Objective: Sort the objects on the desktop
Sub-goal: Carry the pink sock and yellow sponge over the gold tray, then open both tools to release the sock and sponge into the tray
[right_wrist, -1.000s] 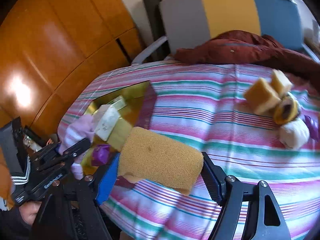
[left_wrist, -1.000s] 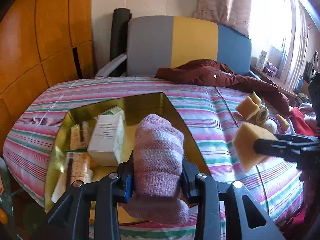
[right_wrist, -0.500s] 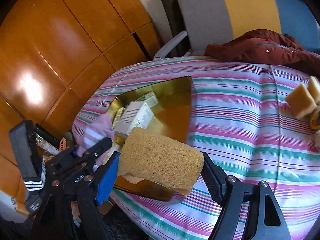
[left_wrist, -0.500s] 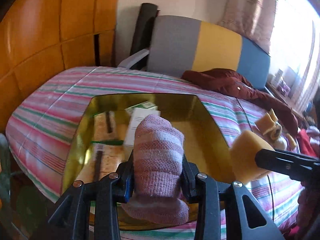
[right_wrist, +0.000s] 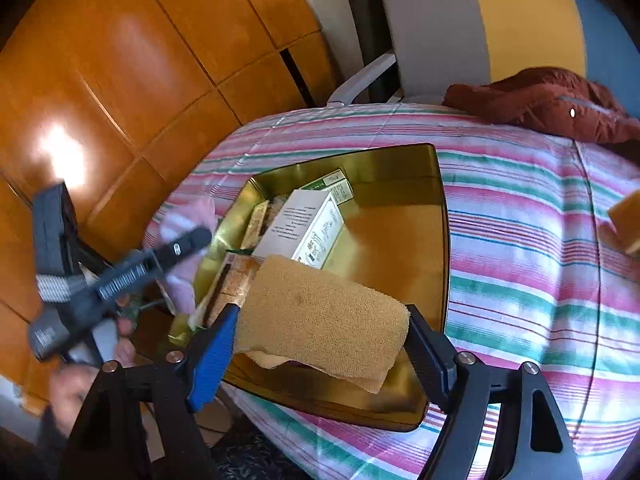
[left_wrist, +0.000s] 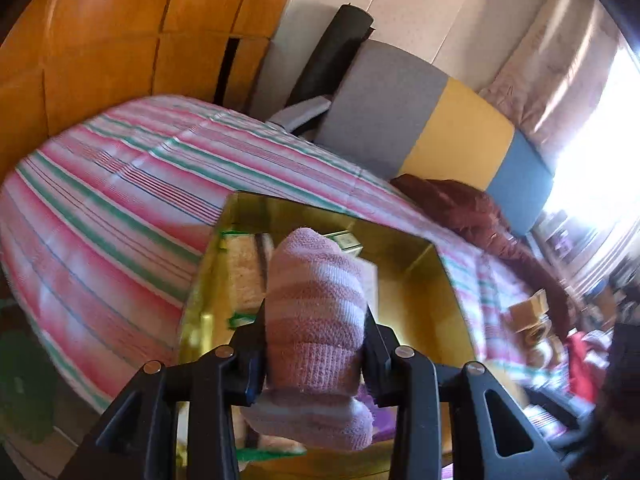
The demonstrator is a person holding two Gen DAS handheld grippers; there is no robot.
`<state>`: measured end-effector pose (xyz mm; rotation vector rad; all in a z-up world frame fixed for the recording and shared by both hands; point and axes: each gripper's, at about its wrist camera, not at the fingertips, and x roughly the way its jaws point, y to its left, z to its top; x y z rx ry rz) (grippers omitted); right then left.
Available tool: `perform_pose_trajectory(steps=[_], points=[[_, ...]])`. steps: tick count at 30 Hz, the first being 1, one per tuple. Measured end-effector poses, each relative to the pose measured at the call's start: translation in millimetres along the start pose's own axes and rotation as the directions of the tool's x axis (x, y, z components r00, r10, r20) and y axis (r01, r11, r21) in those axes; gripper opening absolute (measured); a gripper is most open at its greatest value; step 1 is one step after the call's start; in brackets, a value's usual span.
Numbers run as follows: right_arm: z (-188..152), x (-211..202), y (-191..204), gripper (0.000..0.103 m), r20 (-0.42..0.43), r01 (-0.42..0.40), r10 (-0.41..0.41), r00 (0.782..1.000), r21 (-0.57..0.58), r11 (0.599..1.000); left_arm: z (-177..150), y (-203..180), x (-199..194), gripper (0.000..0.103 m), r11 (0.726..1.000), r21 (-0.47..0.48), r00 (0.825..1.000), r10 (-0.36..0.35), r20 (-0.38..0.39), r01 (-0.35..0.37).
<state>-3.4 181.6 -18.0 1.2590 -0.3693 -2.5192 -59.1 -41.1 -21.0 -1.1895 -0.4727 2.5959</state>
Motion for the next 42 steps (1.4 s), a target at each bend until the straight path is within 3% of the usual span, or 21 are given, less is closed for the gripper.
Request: perform_pose_trajectory(steps=[2, 5, 11, 17, 25, 42], points=[[-2.1, 4.7, 5.7, 0.082, -0.012, 0.012, -0.012, 1.000, -0.029, 1.000, 6.6, -0.1, 8.8, 0.042, 1.000, -0.002, 1.000, -0.002, -0.013, 0.002], [-6.1, 12.4, 9.4, 0.095, -0.030, 0.028, -0.030, 0.999, -0.049, 0.998, 13.4, 1.5, 21.8, 0.045, 1.000, -0.008, 1.000, 0.008, -0.024, -0.009], [-13.9, 20.1, 3.8, 0.099, -0.047, 0.048, -0.049, 0.998, -0.027, 0.999, 16.0, 3.1, 44.0, 0.062, 1.000, -0.005, 0.996, 0.024, -0.083, -0.024], [-18.5, 16.6, 1.7, 0.102, -0.042, 0.061, -0.062, 0.997, -0.007, 0.998, 10.3, 10.5, 24.1, 0.062, 0.996, -0.019, 0.996, 0.090, -0.007, -0.090], [-23.3, 7.8, 8.7, 0.103, -0.004, 0.139, -0.139, 0.990, -0.043, 0.989, -11.7, -2.9, -5.7, 0.062, 0.980, 0.083, 0.982, 0.174, 0.077, -0.181], [-31.0, -10.1, 11.9, 0.103, 0.061, 0.215, -0.210, 0.976, -0.076, 0.974, -42.2, -47.1, -29.3, 0.062, 0.953, 0.235, 0.979, 0.173, 0.106, -0.194]])
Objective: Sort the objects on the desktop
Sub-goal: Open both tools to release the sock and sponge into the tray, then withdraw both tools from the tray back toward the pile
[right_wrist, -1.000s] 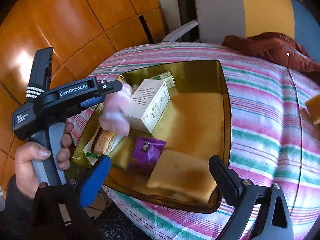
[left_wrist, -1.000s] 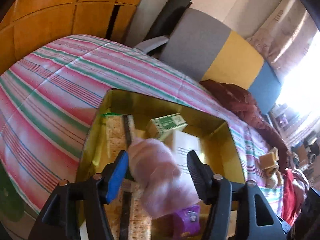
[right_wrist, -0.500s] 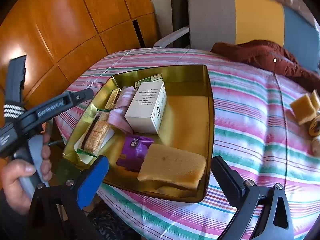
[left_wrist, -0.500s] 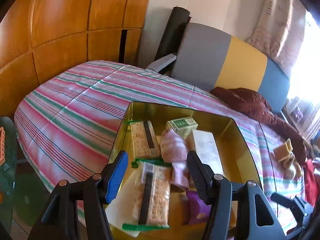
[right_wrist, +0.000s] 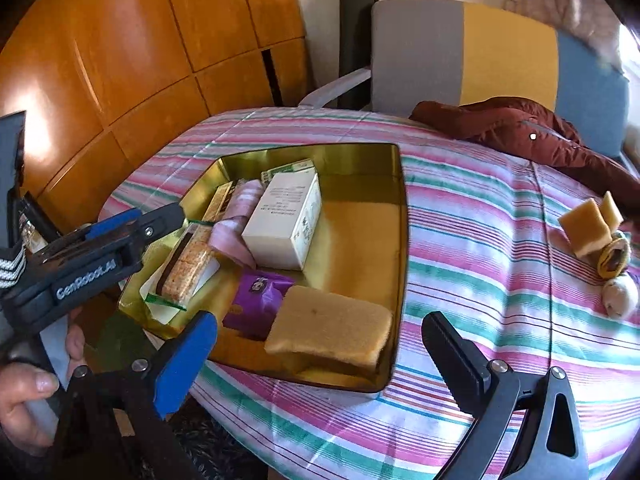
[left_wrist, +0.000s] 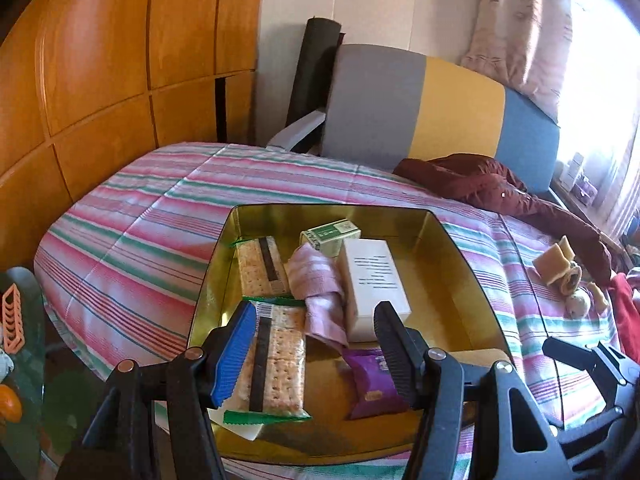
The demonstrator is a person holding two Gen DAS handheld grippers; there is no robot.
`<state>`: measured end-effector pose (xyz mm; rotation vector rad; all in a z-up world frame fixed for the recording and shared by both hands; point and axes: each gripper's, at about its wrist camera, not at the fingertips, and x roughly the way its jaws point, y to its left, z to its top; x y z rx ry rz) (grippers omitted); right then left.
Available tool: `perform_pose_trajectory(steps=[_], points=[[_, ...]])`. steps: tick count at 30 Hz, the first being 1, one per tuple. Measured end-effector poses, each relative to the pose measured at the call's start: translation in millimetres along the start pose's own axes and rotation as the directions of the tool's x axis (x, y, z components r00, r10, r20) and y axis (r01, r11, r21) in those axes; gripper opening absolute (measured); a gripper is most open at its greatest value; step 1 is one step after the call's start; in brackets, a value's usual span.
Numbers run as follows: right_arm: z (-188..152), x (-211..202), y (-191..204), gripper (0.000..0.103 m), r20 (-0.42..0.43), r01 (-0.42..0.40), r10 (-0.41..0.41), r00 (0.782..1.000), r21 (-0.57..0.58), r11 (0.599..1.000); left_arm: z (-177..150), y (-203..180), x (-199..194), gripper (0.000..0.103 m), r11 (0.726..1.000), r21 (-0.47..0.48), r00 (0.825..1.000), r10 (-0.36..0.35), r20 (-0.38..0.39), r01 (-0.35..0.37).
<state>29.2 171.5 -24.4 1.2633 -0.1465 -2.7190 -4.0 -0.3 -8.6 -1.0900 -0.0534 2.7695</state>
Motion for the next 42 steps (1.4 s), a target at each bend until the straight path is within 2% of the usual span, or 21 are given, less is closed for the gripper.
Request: perform_pose_trajectory(steps=[8, 13, 18, 29, 42], points=[[0.2, -12.1, -17.4, 0.103, 0.052, 0.069, -0.070, 0.996, 0.020, 0.997, -1.5, -16.5, -13.4, 0.062, 0.999, 0.046, 1.000, -0.016, 0.020, 0.015], [3.7, -17.8, -37.3, 0.102, 0.053, 0.095, -0.098, 0.994, 0.046, 0.994, -2.1, -28.2, -16.2, 0.062, 0.996, 0.081, 1.000, -0.025, 0.019, 0.023], [5.7, -24.4, -59.1, 0.103, 0.051, 0.159, -0.161, 0.986, 0.038, 0.987, -3.3, -39.6, -17.8, 0.062, 0.993, 0.112, 0.999, -0.036, 0.015, 0.035], [0.3, -39.5, -119.6, 0.103, 0.009, 0.261, -0.263, 0.965, 0.092, 0.961, -3.9, -68.8, -19.0, 0.062, 0.981, 0.173, 0.996, -0.084, -0.002, 0.083], [-19.3, -58.2, -200.6, 0.103, -0.069, 0.378, -0.372, 0.926, 0.208, 0.902, -4.4, -118.8, -16.7, 0.062, 0.948, 0.269, 0.985, -0.169, -0.031, 0.171]])
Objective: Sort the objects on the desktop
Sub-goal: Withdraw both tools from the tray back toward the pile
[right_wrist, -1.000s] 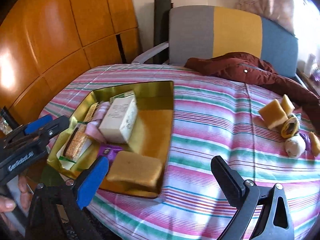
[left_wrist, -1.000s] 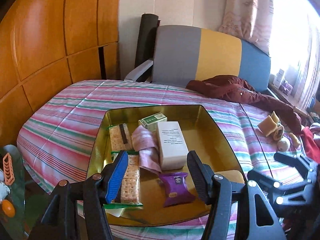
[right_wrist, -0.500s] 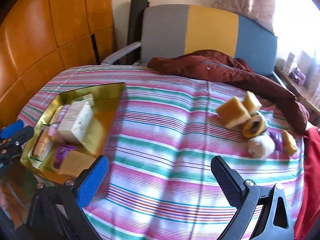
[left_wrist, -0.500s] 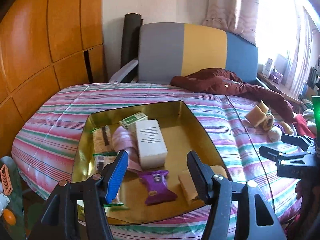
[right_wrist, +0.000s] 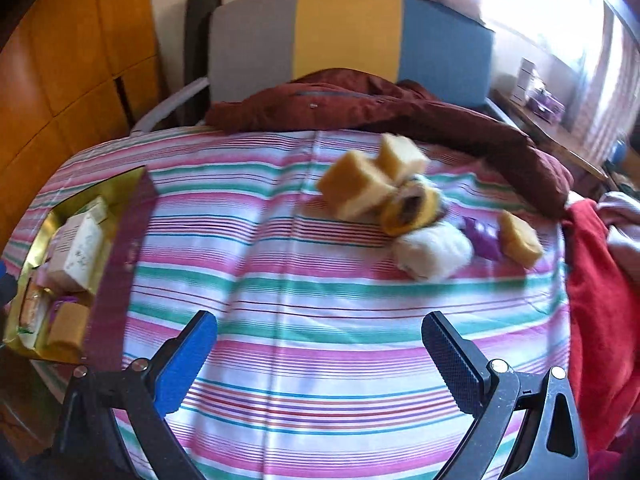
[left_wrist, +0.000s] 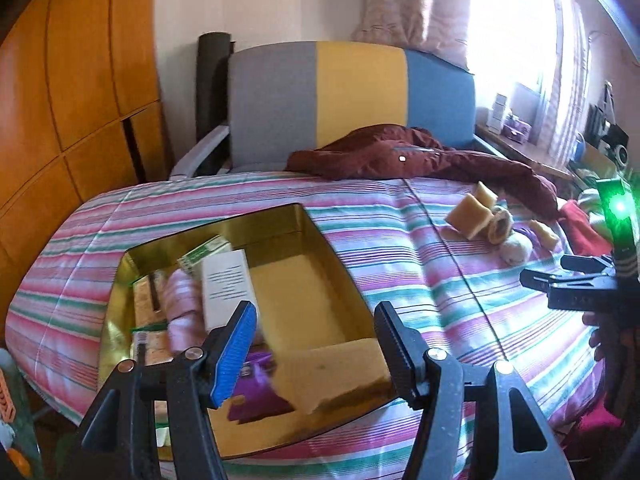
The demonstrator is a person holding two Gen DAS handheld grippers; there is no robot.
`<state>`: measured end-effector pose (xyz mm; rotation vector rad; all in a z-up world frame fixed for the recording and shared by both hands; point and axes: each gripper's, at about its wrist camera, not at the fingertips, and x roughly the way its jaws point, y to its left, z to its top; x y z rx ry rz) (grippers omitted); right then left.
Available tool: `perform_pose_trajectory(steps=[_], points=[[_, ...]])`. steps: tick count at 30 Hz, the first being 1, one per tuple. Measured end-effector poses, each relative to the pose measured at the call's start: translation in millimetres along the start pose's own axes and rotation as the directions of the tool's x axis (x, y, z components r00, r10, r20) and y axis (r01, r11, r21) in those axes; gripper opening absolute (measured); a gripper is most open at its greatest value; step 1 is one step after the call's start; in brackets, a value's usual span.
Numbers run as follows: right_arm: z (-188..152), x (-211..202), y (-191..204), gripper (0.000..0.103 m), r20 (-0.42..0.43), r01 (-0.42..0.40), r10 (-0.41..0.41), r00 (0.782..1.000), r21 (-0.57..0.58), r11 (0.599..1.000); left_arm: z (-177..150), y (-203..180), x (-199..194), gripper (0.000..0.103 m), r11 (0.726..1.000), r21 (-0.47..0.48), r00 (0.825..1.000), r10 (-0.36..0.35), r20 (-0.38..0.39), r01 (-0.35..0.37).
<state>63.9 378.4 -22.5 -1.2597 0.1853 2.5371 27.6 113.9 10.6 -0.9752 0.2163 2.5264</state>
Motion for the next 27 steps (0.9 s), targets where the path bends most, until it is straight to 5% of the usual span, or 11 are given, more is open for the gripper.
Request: perform_pose_trajectory(steps=[15, 27], points=[[2.0, 14.1, -103.8, 0.103, -0.064, 0.094, -0.083, 0.995, 0.198, 0.976, 6.3, -59.9, 20.0, 0.062, 0.988, 0.106, 0.993, -0.106, -0.048, 0.111], [5.5, 32.2, -216.2, 0.103, -0.096, 0.219, -0.197, 0.976, 0.445, 0.868, -2.9, -96.4, 43.5, 0.062, 0.971, 0.165, 0.979, -0.152, -0.134, 0.174]])
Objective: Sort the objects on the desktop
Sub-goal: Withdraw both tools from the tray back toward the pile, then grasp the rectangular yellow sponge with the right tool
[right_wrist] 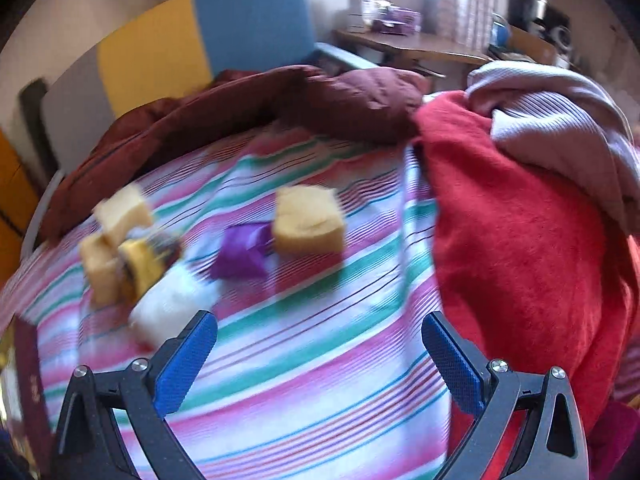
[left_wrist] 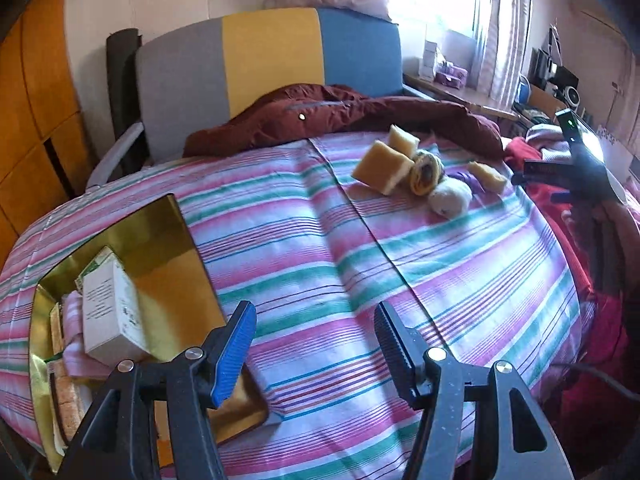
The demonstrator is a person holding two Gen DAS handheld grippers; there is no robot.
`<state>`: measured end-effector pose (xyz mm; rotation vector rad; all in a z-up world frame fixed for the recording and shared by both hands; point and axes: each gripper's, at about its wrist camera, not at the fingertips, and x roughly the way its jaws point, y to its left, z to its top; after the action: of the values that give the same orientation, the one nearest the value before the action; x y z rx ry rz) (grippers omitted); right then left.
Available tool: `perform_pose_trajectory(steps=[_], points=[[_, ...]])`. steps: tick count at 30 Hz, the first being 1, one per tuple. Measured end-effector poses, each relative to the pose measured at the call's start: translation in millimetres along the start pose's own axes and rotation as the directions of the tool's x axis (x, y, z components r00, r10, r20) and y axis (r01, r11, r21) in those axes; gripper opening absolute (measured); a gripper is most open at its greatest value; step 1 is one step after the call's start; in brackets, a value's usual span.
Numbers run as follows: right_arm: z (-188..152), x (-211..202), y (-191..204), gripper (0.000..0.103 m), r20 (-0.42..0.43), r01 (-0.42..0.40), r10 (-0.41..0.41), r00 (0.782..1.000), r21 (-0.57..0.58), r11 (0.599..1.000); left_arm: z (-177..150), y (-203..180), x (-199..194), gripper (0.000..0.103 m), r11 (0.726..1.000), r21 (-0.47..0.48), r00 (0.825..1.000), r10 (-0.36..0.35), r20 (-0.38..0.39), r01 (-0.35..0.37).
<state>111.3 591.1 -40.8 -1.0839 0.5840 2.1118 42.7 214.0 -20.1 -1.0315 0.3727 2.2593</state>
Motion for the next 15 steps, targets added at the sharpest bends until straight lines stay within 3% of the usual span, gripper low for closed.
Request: perform_pose_trajectory(steps=[8, 15], points=[[37.1, 43.8, -11.9, 0.103, -0.039, 0.011, -0.010, 0.999, 0.030, 0.999, 4.6, -10.6, 20.7, 0.062, 1.000, 0.013, 0.999, -0.016, -0.047, 0.017], [68.3, 81.9, -12.1, 0.103, -0.076, -0.024, 0.033, 0.997, 0.107, 0.994, 11.8, -20.3, 39.3, 0.062, 0.999, 0.011, 0.996, -0.043, -0.082, 0.044]])
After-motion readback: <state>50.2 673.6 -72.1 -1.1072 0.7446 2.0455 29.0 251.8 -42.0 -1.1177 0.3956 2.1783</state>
